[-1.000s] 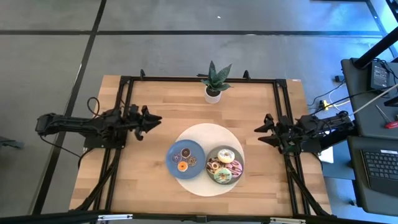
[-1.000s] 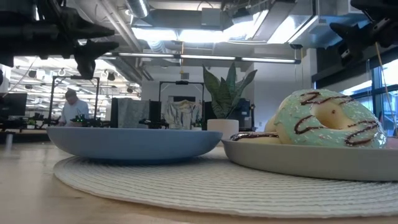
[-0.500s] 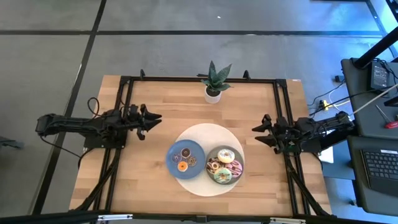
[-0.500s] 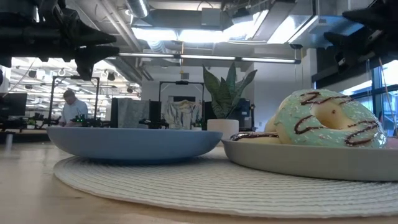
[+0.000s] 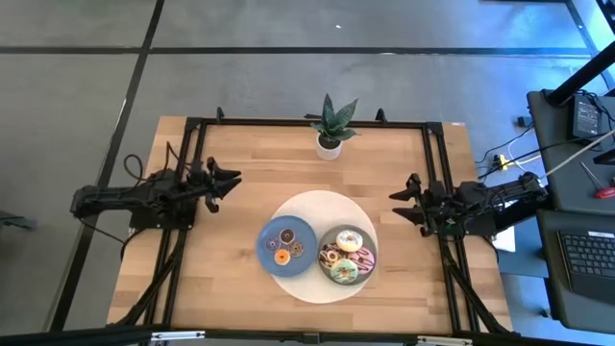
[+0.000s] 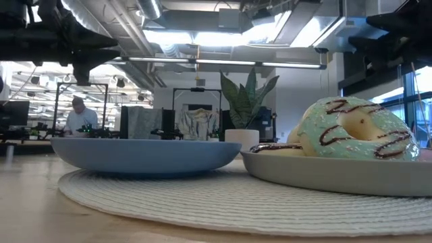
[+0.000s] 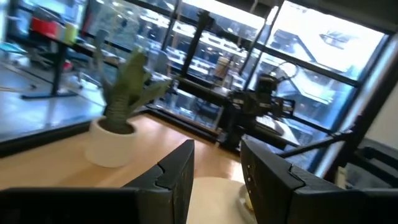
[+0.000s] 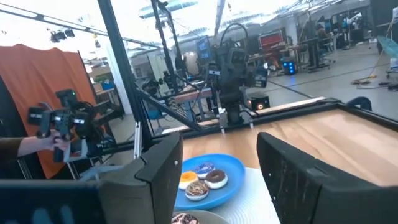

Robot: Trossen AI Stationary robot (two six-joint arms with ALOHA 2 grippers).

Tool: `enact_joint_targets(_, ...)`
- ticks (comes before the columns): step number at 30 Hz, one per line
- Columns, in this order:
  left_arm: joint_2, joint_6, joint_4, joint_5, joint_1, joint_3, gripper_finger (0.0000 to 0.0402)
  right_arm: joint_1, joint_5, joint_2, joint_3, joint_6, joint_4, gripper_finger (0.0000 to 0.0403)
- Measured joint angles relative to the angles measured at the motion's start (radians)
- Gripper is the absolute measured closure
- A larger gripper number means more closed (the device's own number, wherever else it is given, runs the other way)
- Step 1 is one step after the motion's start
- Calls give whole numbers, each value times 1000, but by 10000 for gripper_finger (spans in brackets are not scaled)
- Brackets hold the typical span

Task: Pick & Place donuts
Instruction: Return to Home Position

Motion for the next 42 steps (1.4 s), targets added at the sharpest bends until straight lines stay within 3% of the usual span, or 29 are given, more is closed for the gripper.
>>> enact_joint_targets(7, -30, 21, -47, -137, 0, 1, 274, 0, -2, 0, 0, 9, -33, 196)
enact_joint_targets(15, -22, 70, -113, -108, -1, 2, 274, 0, 16, 5, 0, 47, -113, 196)
enact_joint_targets(24, -22, 70, -114, -108, -1, 2, 274, 0, 339, 5, 0, -102, -94, 196)
enact_joint_targets(28, -22, 70, -114, -107, -1, 2, 274, 0, 420, 5, 0, -169, -93, 196)
enact_joint_targets(42, -21, 70, -115, -108, -1, 2, 274, 0, 423, 5, 0, -225, -93, 196)
